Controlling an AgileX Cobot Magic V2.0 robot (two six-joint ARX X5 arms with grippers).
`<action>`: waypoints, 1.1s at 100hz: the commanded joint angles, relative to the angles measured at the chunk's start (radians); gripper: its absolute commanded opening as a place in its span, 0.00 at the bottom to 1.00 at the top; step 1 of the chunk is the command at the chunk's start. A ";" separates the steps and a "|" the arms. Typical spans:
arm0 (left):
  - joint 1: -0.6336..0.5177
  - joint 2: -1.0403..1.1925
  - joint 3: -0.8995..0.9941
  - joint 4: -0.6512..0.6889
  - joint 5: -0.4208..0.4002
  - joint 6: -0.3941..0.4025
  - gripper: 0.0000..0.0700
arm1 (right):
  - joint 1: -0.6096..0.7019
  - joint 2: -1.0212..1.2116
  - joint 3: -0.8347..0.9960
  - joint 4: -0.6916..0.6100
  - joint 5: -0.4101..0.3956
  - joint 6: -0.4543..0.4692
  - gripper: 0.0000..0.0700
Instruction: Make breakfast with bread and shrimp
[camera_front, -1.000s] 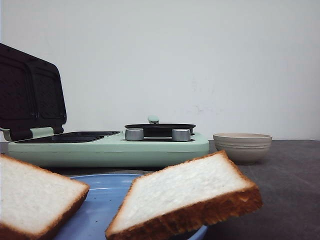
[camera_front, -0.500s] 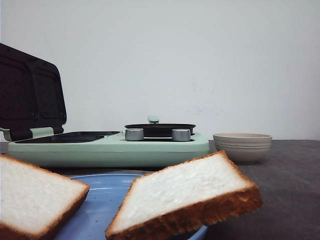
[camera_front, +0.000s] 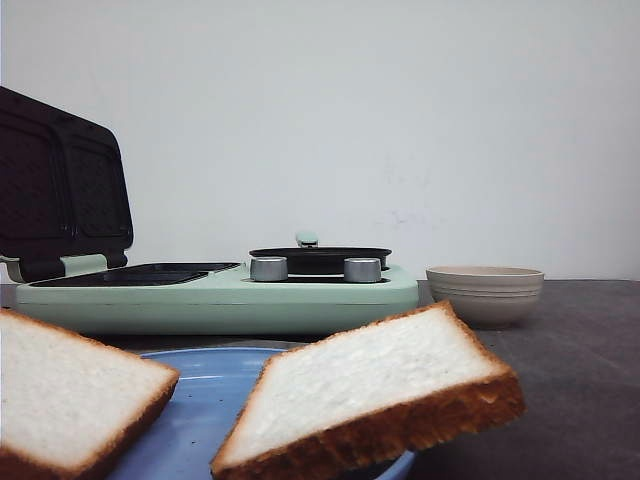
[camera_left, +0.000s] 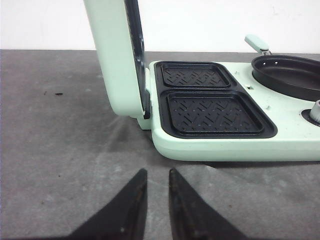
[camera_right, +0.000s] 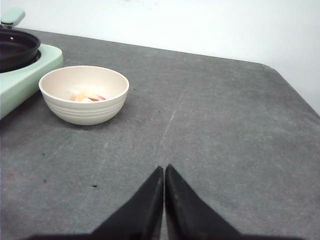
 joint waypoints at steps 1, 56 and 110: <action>0.001 -0.001 -0.015 -0.002 0.000 -0.071 0.00 | -0.002 -0.002 -0.004 0.011 0.000 0.066 0.00; 0.001 0.155 0.253 -0.134 0.005 -0.348 0.01 | -0.002 0.116 0.215 -0.167 0.000 0.413 0.00; 0.001 0.709 0.726 -0.383 0.191 -0.267 0.01 | -0.001 0.775 0.554 -0.358 -0.335 0.472 0.00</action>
